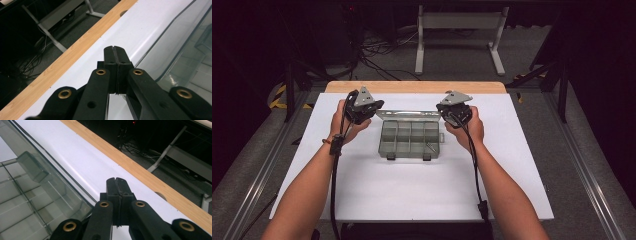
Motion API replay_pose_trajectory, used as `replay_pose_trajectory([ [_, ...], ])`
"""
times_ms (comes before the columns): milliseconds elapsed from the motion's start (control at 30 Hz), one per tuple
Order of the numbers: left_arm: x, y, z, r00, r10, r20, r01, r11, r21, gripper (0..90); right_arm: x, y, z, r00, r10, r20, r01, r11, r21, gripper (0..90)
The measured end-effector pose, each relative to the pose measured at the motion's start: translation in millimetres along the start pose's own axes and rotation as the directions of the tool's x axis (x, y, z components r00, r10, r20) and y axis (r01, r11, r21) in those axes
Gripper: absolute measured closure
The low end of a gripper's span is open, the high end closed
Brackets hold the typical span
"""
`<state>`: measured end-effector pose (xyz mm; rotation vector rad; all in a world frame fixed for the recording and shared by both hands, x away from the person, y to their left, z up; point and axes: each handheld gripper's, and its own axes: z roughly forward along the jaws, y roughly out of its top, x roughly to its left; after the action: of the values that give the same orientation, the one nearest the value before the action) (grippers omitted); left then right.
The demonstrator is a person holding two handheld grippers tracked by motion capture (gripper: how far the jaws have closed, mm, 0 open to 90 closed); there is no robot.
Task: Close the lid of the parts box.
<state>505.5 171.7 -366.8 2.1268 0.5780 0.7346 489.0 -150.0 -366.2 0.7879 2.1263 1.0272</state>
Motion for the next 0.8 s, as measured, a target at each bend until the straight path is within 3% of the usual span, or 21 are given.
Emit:
replay_pose_trajectory([
  [467,-14.1,-3.5,2.4,0.9988,0.037,0.031,-0.037,0.9993,0.008,89.7,7.5,-6.9,-4.4,0.9996,0.004,-0.028,-0.005,1.0,-0.002,90.0],
  [800,-30.5,-13.3,-5.7,0.9942,0.063,0.088,-0.063,0.998,-0.003,89.7,20.8,-17.8,-17.3,0.9945,-0.027,-0.102,0.027,1.0,0.003,90.0],
])
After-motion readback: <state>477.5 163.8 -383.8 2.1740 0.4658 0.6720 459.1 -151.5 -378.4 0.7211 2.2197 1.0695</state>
